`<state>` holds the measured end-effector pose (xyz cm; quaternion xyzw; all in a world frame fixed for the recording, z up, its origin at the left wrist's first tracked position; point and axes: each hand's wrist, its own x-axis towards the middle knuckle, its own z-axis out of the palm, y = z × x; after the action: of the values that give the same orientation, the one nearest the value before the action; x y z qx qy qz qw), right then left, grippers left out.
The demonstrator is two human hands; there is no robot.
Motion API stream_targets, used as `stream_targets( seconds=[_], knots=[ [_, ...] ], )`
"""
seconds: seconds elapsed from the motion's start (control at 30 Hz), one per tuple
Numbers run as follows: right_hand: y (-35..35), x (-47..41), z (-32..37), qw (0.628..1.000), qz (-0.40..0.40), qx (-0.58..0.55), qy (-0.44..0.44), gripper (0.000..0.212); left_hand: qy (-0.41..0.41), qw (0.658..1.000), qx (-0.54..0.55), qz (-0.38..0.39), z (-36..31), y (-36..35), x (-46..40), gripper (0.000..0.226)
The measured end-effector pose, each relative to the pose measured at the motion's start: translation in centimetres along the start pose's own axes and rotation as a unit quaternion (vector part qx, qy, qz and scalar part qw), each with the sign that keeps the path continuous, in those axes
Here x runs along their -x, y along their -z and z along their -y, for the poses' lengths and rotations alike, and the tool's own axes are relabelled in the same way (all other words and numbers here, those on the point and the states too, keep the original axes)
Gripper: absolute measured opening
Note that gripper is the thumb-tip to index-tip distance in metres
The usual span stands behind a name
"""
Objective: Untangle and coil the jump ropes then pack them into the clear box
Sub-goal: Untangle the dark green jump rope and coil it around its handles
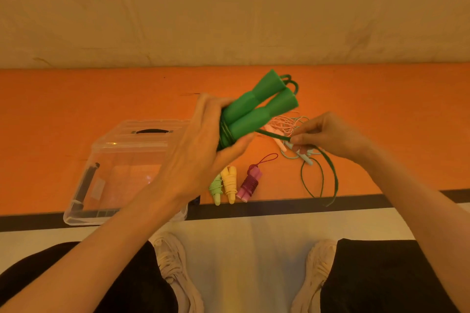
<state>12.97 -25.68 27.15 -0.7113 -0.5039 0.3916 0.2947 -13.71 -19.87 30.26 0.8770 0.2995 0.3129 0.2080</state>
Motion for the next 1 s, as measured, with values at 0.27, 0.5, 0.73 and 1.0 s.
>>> stream_targets(
  seconds=[0.27, 0.5, 0.73, 1.0],
  knots=[
    [-2.7, 3.1, 0.0, 0.988, 0.152, -0.012, -0.012, 0.005, 0.039, 0.993, -0.106, 0.012, 1.5, -1.1, -0.9, 0.057],
    [-4.1, 6.6, 1.9, 0.958, 0.273, -0.069, 0.053, 0.01, 0.045, 0.983, -0.166, 0.069, 1.9, -1.8, -1.0, 0.062],
    [-2.0, 7.6, 3.4, 0.934, 0.306, -0.166, 0.084, 0.013, 0.009, 0.977, -0.187, 0.105, 2.2, -2.2, -0.6, 0.06],
    [-1.1, 7.5, 3.5, 0.939, 0.281, -0.172, 0.099, 0.015, -0.011, 0.968, -0.207, 0.14, 2.5, -2.3, -0.1, 0.089]
  ],
)
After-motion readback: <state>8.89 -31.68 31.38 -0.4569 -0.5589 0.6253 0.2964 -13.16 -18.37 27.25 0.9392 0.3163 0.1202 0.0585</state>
